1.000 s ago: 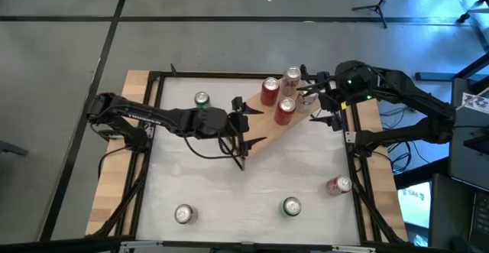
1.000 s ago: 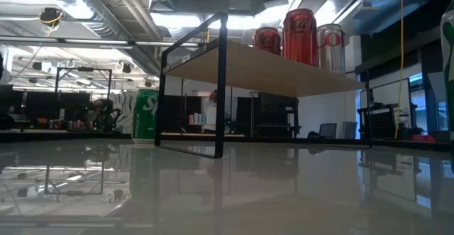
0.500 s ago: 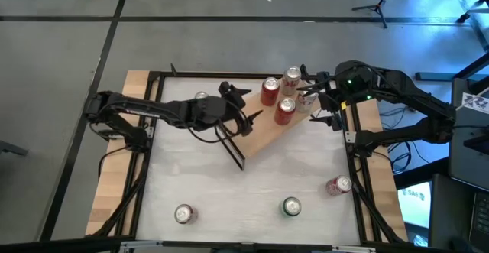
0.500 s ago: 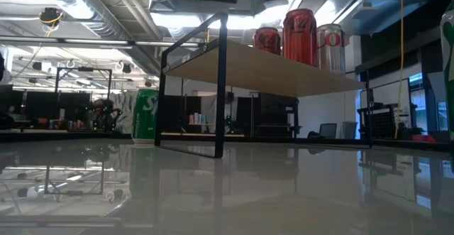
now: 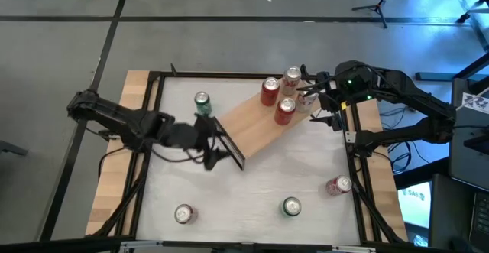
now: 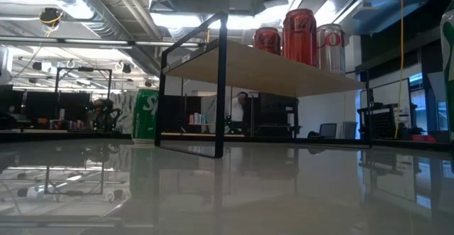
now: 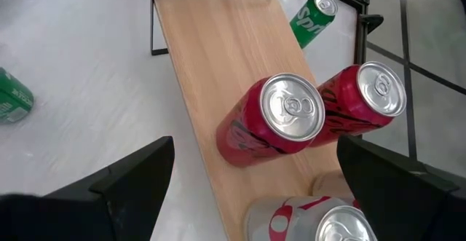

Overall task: Place canned beverage on shelf
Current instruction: Put the left red and white soda can on the shelf

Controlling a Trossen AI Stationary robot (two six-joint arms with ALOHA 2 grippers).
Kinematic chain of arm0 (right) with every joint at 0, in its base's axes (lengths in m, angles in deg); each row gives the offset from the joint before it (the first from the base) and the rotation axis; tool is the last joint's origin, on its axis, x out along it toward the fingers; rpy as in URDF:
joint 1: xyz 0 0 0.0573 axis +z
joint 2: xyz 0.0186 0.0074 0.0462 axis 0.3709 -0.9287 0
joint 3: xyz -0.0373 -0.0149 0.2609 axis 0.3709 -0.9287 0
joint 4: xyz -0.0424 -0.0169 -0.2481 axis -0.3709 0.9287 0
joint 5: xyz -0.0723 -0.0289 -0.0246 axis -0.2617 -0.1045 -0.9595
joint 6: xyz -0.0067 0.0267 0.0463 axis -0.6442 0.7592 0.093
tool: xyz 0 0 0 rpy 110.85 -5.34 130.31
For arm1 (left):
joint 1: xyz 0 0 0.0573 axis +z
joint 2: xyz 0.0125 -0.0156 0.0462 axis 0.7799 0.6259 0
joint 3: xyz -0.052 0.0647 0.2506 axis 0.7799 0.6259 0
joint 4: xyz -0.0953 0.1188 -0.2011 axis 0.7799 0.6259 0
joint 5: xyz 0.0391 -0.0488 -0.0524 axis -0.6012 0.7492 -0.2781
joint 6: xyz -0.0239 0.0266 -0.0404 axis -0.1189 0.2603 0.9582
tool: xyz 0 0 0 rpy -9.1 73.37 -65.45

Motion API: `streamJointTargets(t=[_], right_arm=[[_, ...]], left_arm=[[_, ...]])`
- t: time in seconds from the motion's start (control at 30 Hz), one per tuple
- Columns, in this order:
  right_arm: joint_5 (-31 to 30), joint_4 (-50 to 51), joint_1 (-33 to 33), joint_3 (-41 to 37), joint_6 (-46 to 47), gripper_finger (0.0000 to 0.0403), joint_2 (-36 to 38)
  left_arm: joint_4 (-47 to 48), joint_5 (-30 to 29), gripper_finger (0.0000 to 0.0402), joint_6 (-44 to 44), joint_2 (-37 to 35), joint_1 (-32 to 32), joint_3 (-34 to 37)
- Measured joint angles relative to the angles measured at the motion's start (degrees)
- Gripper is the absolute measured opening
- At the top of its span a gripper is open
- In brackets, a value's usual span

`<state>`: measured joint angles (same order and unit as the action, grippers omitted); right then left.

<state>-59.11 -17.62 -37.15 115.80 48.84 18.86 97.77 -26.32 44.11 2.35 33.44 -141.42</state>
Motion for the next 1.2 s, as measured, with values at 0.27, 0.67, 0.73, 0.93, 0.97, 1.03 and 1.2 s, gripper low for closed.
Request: streamJointTargets(t=[0.27,0.67,0.73,0.93,0.97,1.03,1.2], right_arm=[[0.0,-0.1,0.0,0.0,3.3,0.0379,0.0],[0.0,-0.1,0.0,0.0,4.6,0.0379,0.0],[0.0,-0.1,0.0,0.0,4.5,0.0379,0.0],[0.0,-0.1,0.0,0.0,4.5,0.0379,0.0],[0.0,-0.1,0.0,0.0,4.5,0.0379,0.0],[0.0,-0.1,0.0,0.0,4.5,0.0379,0.0],[0.0,-0.1,0.0,0.0,4.5,0.0379,0.0]], left_arm=[[7.5,13.3,0.0373,25.7,-0.1,-7.4,0.0],[20.6,30.4,0.0373,59.8,2.1,-14.7,0.0],[20.9,33.2,0.0373,63.9,3.6,-16.2,0.0],[21.2,40.8,0.0373,72.7,8.8,-20.3,0.0],[21.2,41.2,0.0373,73.0,9.6,-20.9,0.0],[21.1,41.2,0.0373,73.4,11.0,-21.7,0.0],[21.1,39.2,0.0373,72.5,13.1,-22.6,0.0]])
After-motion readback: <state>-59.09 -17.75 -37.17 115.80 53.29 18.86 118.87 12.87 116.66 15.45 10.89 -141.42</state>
